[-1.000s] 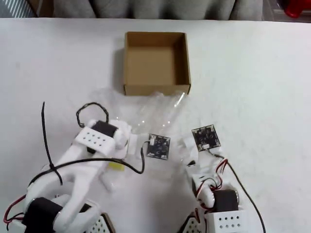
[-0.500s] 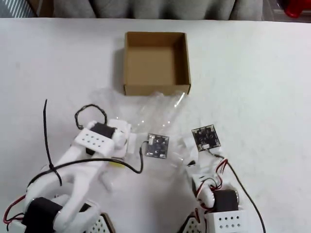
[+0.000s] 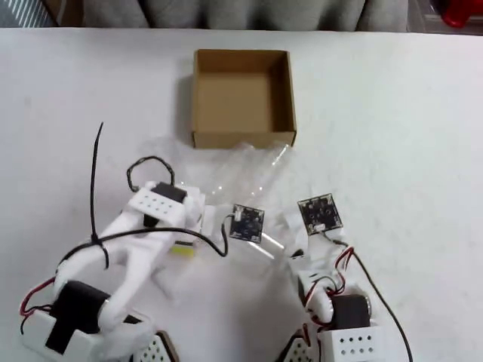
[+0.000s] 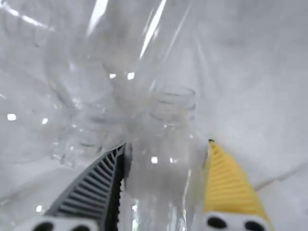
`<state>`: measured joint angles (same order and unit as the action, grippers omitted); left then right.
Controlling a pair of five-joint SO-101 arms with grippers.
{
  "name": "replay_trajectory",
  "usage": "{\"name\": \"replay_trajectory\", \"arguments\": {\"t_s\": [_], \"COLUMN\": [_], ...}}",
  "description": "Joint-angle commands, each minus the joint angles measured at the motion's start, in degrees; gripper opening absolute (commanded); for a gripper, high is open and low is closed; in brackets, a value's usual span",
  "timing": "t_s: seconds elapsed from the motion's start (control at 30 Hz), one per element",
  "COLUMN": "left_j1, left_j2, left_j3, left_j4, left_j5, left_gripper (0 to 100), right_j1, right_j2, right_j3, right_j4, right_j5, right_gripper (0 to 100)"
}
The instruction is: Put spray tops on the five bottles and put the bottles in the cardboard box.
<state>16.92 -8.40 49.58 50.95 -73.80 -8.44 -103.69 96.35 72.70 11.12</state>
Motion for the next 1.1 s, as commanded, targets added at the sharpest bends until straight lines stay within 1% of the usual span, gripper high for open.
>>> {"name": "replay_trajectory", "arguments": {"t_s": [0.0,0.1,0.3,0.4,0.5,0.63,0.8,0.93,1.07], "left_j1": [-0.6,-0.6,-0.5,-0.5,-0.5,-0.7,-0.9,-1.1,-1.2], "left_j2": [1.1,1.1,1.1,1.1,1.1,1.0,1.0,0.9,-0.7], "left_j3": [-3.3,-5.5,-16.5,-21.7,-25.1,-28.1,-33.0,-36.1,-38.9], "left_j4": [0.4,4.3,19.4,23.9,25.6,26.3,31.6,37.7,42.9], "left_j5": [-0.6,-0.5,0.4,7.0,13.8,25.1,35.6,40.4,41.1], "left_gripper": [4,2,2,2,2,2,2,2,2], "right_j1": [-0.7,-0.7,-0.7,-0.7,-0.7,-0.7,-0.7,-0.7,-0.6], "right_j2": [0.5,0.5,0.5,0.5,0.5,0.5,0.5,0.5,0.5], "right_j3": [0.5,0.5,0.5,0.5,0.5,0.5,0.5,0.5,0.5], "right_j4": [0.2,0.2,0.2,0.2,0.2,0.2,0.2,0.2,0.2], "right_j5": [0.6,0.6,0.6,0.6,0.6,0.6,0.6,0.6,0.6], "right_gripper": [5.0,5.0,5.0,5.0,5.0,5.0,5.0,5.0,5.2]}}
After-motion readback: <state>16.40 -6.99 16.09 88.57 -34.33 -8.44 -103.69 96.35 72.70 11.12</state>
